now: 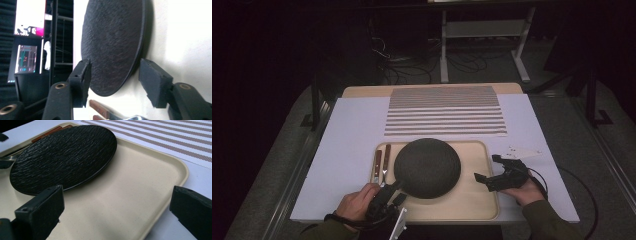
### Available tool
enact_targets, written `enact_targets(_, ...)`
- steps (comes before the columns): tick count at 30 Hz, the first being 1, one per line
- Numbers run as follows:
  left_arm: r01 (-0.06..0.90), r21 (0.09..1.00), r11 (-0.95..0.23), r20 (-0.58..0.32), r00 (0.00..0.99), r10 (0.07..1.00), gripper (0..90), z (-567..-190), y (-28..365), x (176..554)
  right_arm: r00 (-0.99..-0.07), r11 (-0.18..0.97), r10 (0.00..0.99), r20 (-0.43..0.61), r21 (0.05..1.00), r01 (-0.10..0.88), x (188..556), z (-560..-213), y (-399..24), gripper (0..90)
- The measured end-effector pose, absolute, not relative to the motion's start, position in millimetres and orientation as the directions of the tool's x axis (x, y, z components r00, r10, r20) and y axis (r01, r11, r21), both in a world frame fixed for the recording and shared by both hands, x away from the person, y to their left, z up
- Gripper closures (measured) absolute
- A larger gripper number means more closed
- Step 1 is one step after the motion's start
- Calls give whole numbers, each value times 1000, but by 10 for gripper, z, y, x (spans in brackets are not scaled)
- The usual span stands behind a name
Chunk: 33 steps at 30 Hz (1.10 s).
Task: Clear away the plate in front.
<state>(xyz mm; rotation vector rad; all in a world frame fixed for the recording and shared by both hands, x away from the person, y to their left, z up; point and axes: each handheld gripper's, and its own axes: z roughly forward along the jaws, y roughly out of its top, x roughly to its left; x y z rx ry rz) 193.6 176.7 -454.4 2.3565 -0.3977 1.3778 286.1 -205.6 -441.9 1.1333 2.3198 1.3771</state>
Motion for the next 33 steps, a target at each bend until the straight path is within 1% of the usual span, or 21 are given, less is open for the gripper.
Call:
enact_targets(10, -390, 203, -898, 881, 474, -6, 330, -4480, 1837, 2026, -679, 265, 709, 190, 821, 507, 2864, -4420, -2061, 0)
enact_targets(16, -352, 214, -911, 879, 477, 23, 243, -4436, 1889, 2145, -679, 266, 709, 190, 820, 507, 2866, -4422, -2060, 0)
enact_targets(20, -333, 216, -918, 878, 477, 34, 213, -4433, 1919, 2221, -680, 267, 708, 190, 820, 507, 2868, -4423, -2059, 0)
enact_targets(25, -309, 216, -926, 884, 465, 52, 145, -4428, 1954, 2333, -679, 265, 709, 191, 820, 507, 2872, -4427, -2058, 0)
enact_targets(29, -286, 217, -933, 888, 455, 67, 114, -4412, 1993, 2428, -680, 266, 709, 190, 820, 507, 2872, -4429, -2058, 0)
enact_targets(33, -247, 213, -945, 890, 448, 83, 44, -4407, 2035, 2543, -680, 268, 708, 190, 819, 508, 2871, -4428, -2055, 0)
